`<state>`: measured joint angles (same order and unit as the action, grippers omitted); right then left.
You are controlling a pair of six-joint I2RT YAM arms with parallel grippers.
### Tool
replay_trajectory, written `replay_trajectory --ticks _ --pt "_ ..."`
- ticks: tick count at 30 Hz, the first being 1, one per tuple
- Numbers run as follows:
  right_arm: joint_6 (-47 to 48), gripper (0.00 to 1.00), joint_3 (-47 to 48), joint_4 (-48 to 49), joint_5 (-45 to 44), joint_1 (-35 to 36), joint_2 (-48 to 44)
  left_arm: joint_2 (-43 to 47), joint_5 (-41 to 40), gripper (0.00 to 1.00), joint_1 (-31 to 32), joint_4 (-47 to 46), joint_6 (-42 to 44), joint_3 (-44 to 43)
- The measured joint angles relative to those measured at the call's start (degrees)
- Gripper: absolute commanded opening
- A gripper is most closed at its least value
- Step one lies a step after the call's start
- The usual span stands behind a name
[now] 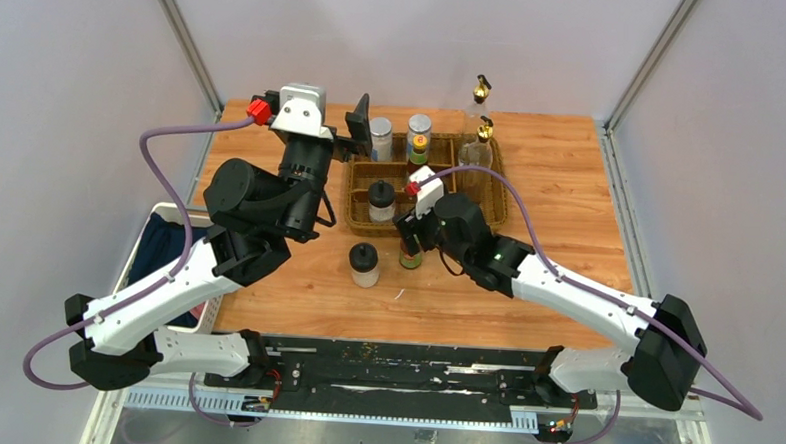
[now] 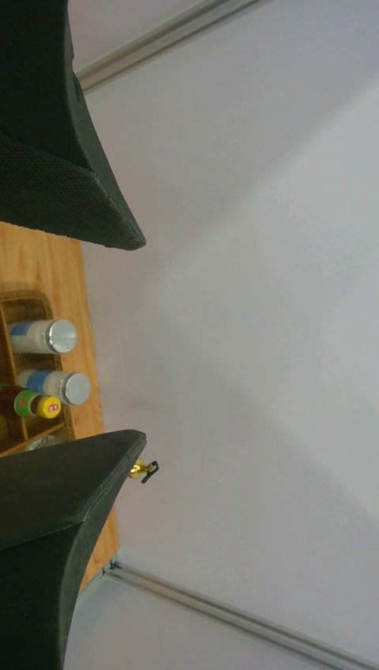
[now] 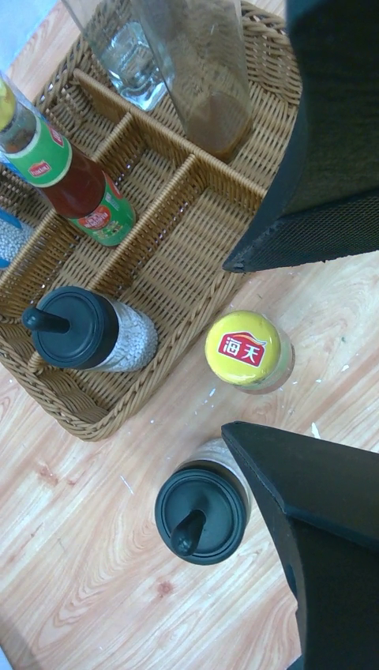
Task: Organize the condiment bottles
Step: Pick up the bottle from the center of the board.
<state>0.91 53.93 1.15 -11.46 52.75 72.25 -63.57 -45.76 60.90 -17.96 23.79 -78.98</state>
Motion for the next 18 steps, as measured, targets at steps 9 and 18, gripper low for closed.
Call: replay_trajectory --ticks 9,18 --pt "-2.43 0.66 -2.32 3.21 3.02 -2.38 1.07 -0.02 0.33 0.89 0.0 -0.52 0.74 0.02" --pt "-4.35 0.14 -2.47 5.2 5.9 -3.5 2.84 -0.07 0.52 0.89 0.0 -1.66 1.33 0.22"
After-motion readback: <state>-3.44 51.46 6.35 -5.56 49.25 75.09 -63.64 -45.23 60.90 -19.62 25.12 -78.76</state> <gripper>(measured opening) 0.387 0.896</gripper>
